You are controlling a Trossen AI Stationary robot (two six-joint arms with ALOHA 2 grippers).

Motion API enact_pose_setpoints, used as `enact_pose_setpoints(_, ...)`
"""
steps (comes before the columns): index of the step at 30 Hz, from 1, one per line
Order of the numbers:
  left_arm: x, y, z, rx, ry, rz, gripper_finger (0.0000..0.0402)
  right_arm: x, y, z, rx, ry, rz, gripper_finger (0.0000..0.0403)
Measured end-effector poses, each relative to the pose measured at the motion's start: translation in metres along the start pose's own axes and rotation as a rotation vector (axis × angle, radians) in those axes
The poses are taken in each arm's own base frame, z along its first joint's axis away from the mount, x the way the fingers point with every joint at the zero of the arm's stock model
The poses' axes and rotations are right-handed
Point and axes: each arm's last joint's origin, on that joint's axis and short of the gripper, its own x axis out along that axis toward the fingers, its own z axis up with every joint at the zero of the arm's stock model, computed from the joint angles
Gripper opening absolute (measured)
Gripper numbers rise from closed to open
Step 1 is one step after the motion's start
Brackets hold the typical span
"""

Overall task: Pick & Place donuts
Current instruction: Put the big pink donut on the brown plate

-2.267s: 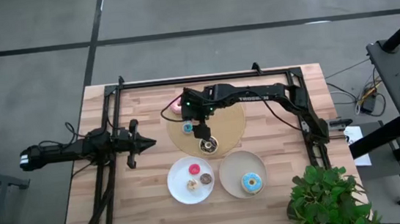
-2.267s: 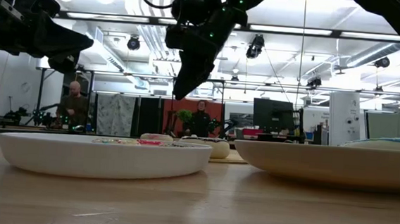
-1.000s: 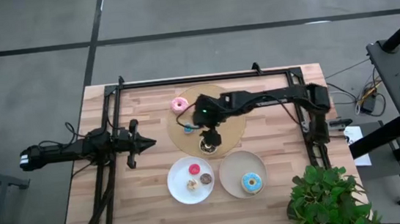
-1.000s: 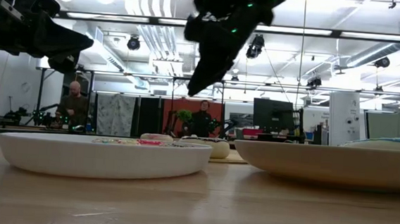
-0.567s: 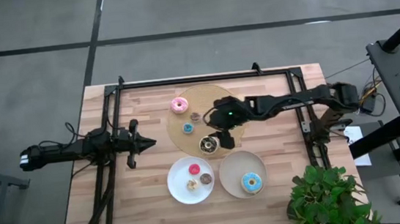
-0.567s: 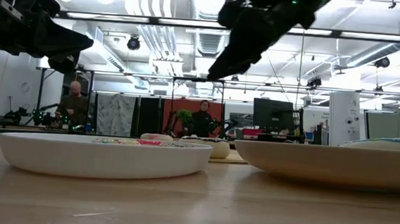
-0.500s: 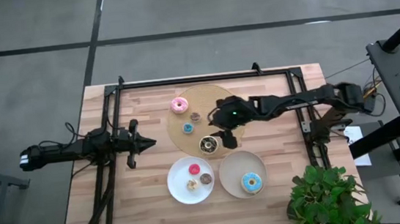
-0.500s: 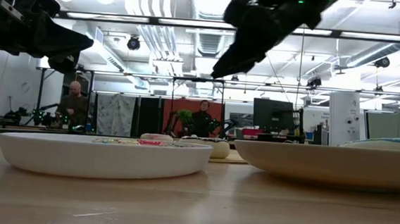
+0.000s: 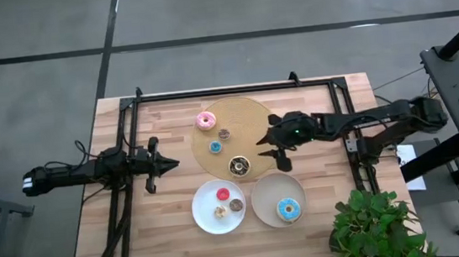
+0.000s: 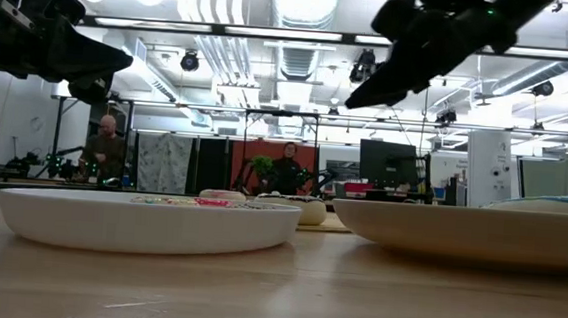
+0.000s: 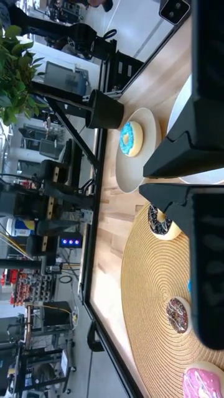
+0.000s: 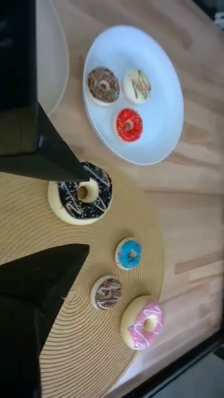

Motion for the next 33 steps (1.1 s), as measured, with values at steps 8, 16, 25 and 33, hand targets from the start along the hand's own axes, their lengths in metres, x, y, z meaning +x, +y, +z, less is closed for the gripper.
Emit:
enact_pose_setpoints(8,0.0,0.0,0.0,0.0,0.0,0.0,0.0,-0.017,0.015,-0.005,0.029,-0.1,0.04,0.0139)
enact_pose_setpoints(16,0.0,0.0,0.0,0.0,0.0,0.0,0.0,-0.029,0.021,-0.009,0.15,-0.193,0.068,0.0116)
enact_pose_setpoints(25,0.0,0.0,0.0,0.0,0.0,-0.001,0.0,-0.053,0.023,-0.022,0.11,-0.248,0.071,0.0078)
enact_pose_setpoints(33,0.0,0.0,0.0,0.0,0.0,0.0,0.0,-0.086,0.025,-0.039,0.023,-0.373,0.062,0.0037)
